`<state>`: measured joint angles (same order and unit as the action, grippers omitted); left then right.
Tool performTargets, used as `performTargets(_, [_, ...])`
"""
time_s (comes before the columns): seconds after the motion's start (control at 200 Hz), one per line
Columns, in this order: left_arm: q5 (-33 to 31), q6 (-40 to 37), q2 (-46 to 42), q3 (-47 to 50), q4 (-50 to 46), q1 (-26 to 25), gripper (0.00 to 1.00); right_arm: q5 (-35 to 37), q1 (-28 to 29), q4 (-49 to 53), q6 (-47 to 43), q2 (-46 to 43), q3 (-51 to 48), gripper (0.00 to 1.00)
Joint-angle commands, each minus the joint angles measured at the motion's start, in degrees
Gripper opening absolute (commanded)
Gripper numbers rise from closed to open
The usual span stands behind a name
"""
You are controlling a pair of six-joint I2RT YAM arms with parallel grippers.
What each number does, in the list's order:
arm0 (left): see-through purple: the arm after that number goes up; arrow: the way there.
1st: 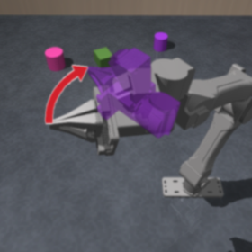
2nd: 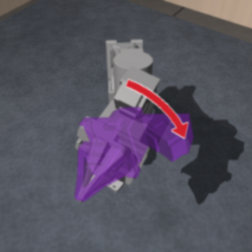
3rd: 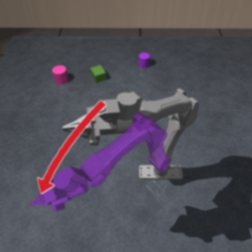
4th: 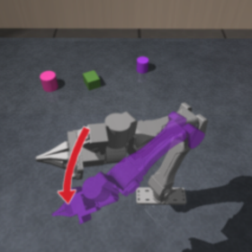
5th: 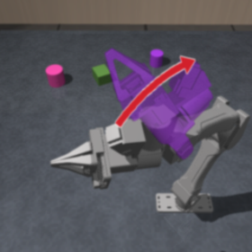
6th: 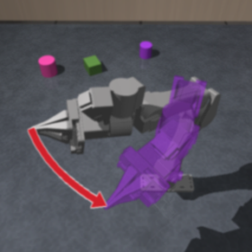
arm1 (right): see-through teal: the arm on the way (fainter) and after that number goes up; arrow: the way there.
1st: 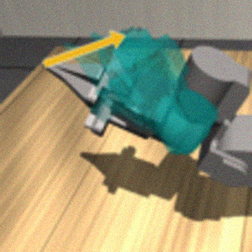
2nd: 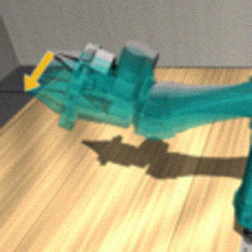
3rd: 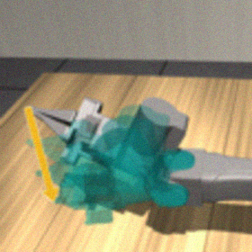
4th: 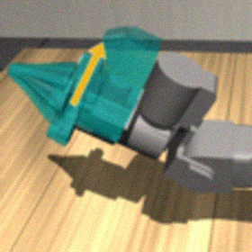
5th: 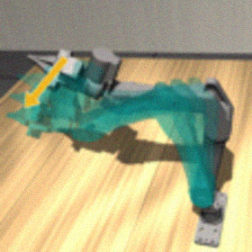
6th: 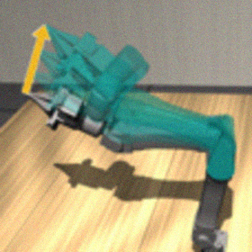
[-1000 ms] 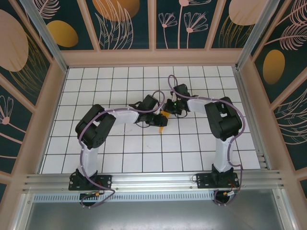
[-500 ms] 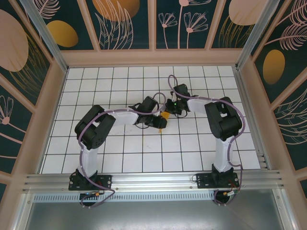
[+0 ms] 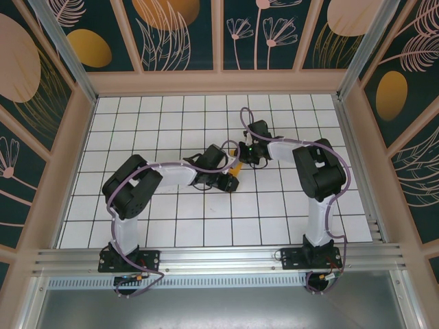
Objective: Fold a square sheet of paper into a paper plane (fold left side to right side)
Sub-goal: Fold the wing for the fifth time at the center of the table.
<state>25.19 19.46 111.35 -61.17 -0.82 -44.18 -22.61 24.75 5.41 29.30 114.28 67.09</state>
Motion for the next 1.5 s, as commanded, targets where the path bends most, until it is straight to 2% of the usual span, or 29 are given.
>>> performTargets(0.0, [4.8,-0.16,-0.28,4.33,-9.96,-2.25,0.3,4.24,-0.41,2.28,0.58,2.37,-0.12,0.01])
performTargets(0.586, [5.53,2.6,-4.68,11.97,-6.94,-3.54,0.3,3.74,-0.35,1.92,0.5,2.29,-0.29,0.01])
performTargets(0.756, [5.9,3.14,-7.95,11.63,-6.82,-3.35,0.3,2.84,-0.4,1.27,0.58,1.89,-0.45,0.01])
performTargets(0.891, [8.35,4.84,-12.67,9.95,-4.81,-0.77,0.3,2.73,-0.32,1.3,0.67,1.34,-0.47,0.01])
performTargets(1.036, [9.28,6.89,-12.82,7.26,-2.65,3.46,0.3,2.66,-0.3,1.24,0.83,0.97,-0.42,0.01])
performTargets(1.286, [12.06,7.07,-4.26,-0.44,0.13,4.21,0.3,2.09,-0.32,0.7,1.28,0.53,-0.81,0.01])
performTargets(1.491, [11.32,6.99,0.68,-2.57,0.54,4.22,0.31,0.61,-0.29,-0.12,2.07,0.57,-0.56,0.01])
